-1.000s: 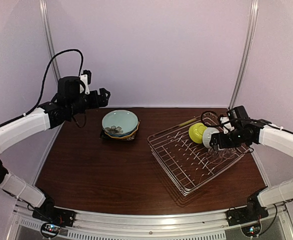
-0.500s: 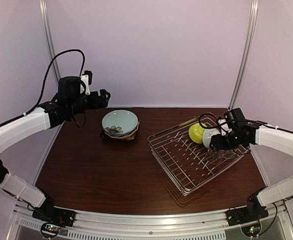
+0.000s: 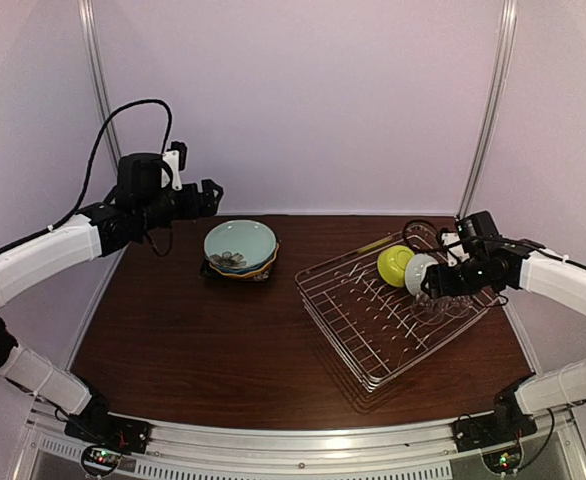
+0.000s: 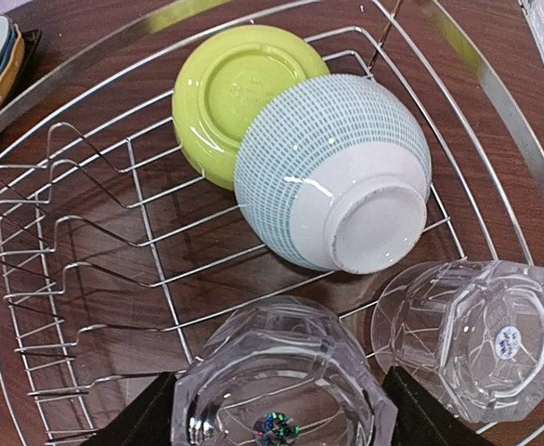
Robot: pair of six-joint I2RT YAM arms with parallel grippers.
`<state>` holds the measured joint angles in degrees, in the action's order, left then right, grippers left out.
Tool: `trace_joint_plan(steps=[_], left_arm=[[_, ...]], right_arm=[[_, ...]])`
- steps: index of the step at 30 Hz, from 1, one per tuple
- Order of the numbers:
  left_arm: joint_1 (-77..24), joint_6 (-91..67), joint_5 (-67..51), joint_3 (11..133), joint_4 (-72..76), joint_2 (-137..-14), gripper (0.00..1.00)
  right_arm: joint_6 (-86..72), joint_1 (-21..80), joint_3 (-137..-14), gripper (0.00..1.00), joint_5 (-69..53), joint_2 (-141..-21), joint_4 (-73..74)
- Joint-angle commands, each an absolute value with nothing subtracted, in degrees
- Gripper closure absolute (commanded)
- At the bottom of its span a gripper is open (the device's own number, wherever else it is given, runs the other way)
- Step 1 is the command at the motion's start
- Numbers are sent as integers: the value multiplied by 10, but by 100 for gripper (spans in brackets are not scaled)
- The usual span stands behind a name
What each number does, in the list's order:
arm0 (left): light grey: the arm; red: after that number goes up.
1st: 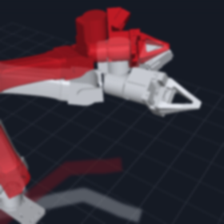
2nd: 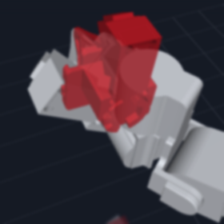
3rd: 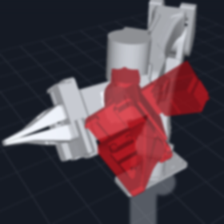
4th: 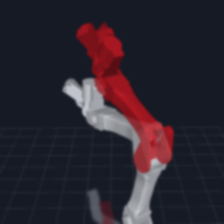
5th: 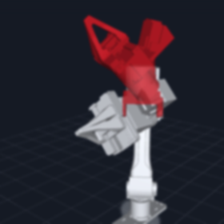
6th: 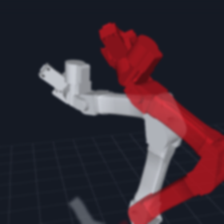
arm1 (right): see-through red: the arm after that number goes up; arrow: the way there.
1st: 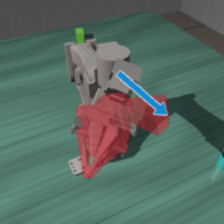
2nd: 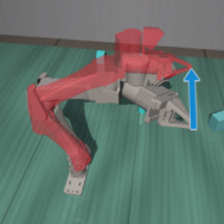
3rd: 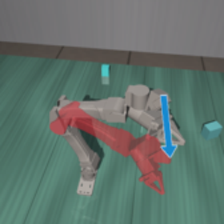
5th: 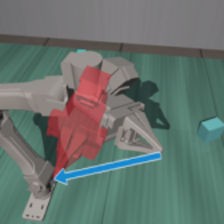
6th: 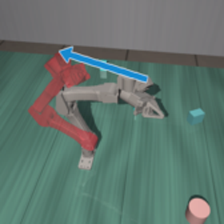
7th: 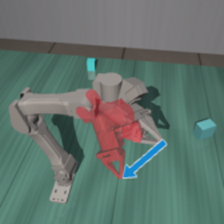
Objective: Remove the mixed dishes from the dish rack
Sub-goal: Grab the cup from the dish rack.
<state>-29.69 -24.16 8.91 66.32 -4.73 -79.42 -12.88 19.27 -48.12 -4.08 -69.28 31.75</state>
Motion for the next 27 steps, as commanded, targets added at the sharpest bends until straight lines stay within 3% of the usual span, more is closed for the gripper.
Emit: trace_joint_plan(steps=[1, 15, 27], left_arm=[[-300, -245, 45, 661, -10, -794, 3], [-300, -242, -93, 587, 143, -739, 3], [-355, -220, -169, 520, 311, -715, 4]], right_arm=[[-141, 195, -523, 45, -53, -654, 325], [-163, 196, -622, 45, -168, -589, 273], [-283, 237, -655, 46, -317, -607, 100]])
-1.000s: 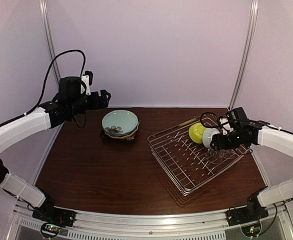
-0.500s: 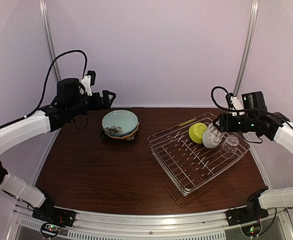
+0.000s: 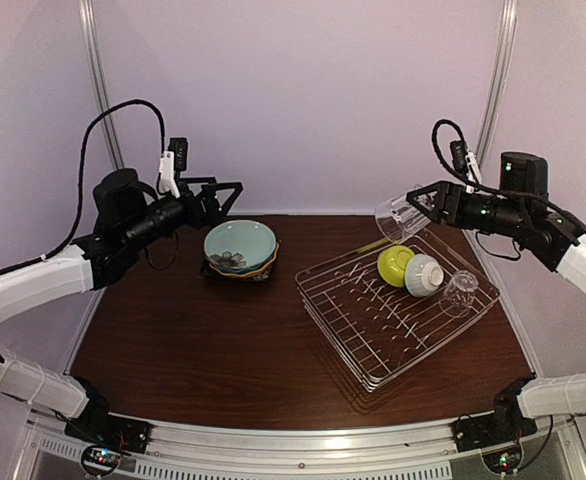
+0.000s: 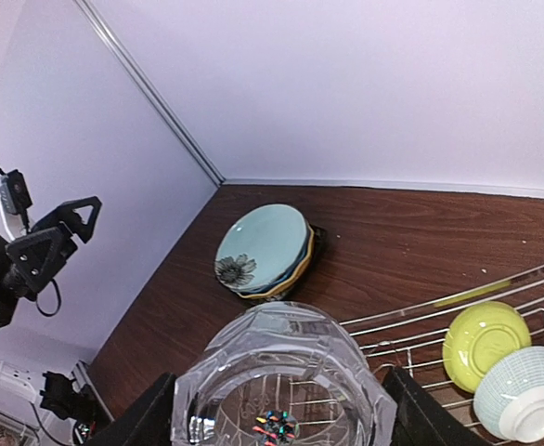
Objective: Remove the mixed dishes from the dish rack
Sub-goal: Grab the cup from the dish rack, then pass from the right arm to the left
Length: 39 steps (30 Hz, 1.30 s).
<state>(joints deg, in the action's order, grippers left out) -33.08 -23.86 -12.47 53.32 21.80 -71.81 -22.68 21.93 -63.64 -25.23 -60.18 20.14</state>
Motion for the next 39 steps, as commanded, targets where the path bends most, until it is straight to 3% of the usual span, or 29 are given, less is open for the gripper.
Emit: trace_joint_plan(steps=[1, 9, 18, 24, 29, 39], left_arm=[[-362, -218, -174, 518, 322, -716, 4], [-437, -185, -202, 509, 436, -752, 9], [-516, -71, -213, 559, 459, -810, 14], [-535, -60, -220, 586, 459, -840, 23], [-545, -69, -238, 605, 460, -858, 37], [-547, -124, -258, 608, 494, -882, 81]], right_arm=[[-291, 242, -654, 46, -323, -610, 79], [-366, 280, -639, 48, -354, -635, -58], [-401, 342, -647, 48, -360, -672, -124], [-411, 370, -644, 48, -360, -689, -153], [-413, 385, -637, 48, -357, -702, -172], [-425, 393, -609, 48, -364, -711, -228]])
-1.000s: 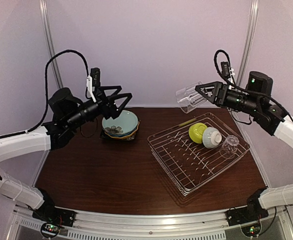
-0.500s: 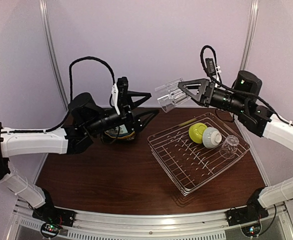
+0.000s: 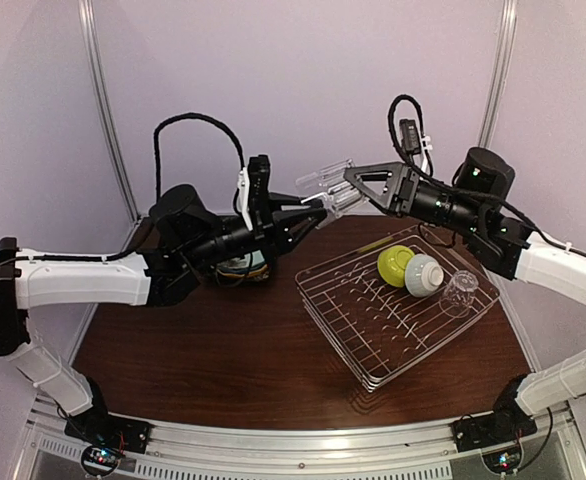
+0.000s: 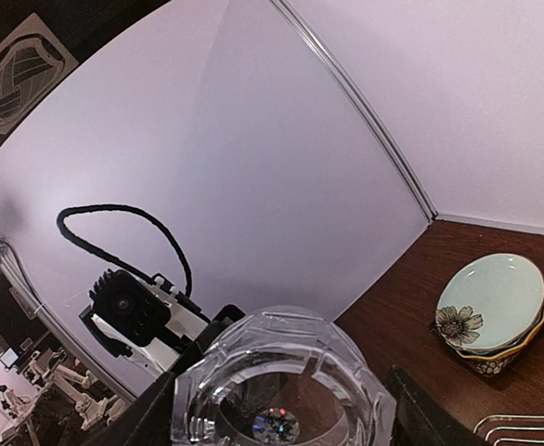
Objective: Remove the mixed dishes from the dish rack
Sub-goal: Pass from the right arm to the left
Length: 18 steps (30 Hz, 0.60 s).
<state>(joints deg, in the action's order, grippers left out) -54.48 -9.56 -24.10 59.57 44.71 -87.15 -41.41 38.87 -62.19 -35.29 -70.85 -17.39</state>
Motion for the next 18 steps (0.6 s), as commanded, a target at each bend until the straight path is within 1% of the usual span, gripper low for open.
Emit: trace_joint_plan(steps=[1, 4, 5, 9, 13, 18], left_arm=[[-548, -128, -258, 608, 499, -883, 86], [-547, -138, -259, 607, 505, -883, 100], [-548, -141, -257, 606, 505, -882, 100], [-547, -144, -240, 600, 495, -868, 100], [-545, -136, -216, 599, 449, -847, 100], [-522, -139, -190, 619, 347, -828, 100]], right_arm=[[-427, 393, -606, 48, -364, -711, -233], [-428, 393, -601, 46, -364, -711, -237], [-428, 393, -600, 44, -363, -711, -236], [-417, 393, -602, 17, -353, -706, -217], [-388, 391, -610, 1, -332, -696, -171], [-373, 381, -608, 0, -318, -687, -136]])
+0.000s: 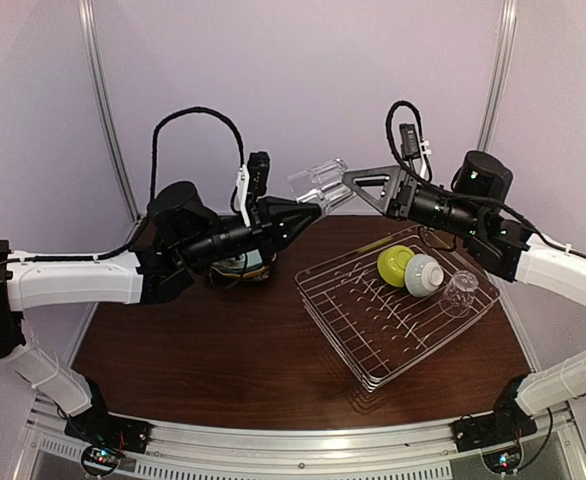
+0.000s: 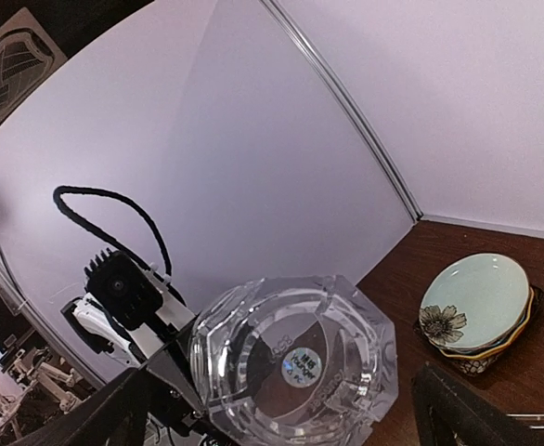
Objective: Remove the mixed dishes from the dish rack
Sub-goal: Pass from the right arm to the left, then grab the cup at the center of the board.
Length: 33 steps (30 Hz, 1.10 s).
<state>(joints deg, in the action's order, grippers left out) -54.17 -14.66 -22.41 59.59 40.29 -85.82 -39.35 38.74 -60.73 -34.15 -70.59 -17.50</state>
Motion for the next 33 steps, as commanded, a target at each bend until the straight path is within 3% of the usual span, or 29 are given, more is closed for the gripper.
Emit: trace_joint_plan(steps=[1, 15, 33], left_arm=[[-516, -140, -181, 620, 327, -823, 100], [-367, -182, -22, 666, 52, -776, 100], [-189, -323, 5, 774, -212, -856, 100]], right_arm=[[-370, 378, -607, 0, -315, -685, -130], [-320, 361, -606, 0, -297, -666, -52], [-304, 359, -603, 0, -289, -663, -30]])
